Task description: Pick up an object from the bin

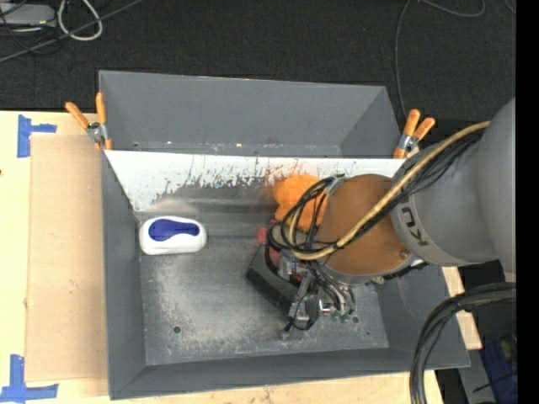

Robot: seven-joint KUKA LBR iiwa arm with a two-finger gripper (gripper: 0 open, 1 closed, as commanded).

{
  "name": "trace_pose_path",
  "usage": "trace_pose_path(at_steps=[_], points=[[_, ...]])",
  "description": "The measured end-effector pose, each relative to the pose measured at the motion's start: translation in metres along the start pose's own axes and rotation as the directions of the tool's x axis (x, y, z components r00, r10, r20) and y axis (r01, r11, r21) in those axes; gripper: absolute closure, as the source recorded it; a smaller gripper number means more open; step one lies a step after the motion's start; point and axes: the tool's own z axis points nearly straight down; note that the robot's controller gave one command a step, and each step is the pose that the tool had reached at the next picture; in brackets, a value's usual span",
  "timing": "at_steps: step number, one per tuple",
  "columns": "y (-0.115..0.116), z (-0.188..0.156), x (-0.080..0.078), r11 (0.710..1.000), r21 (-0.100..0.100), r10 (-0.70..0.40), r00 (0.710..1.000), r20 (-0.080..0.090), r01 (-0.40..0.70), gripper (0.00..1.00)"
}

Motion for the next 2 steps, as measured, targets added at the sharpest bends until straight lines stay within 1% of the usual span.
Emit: trace_pose_path(at_steps=[1,2], points=[[0.019,0.004,0.015,0.968,0.009,0.25,0.968,-0.017,-0.25,0.0],[0.014,0.004,0.03,0.917,0.011,0.398,0.917,-0.012,-0.398,0.0]])
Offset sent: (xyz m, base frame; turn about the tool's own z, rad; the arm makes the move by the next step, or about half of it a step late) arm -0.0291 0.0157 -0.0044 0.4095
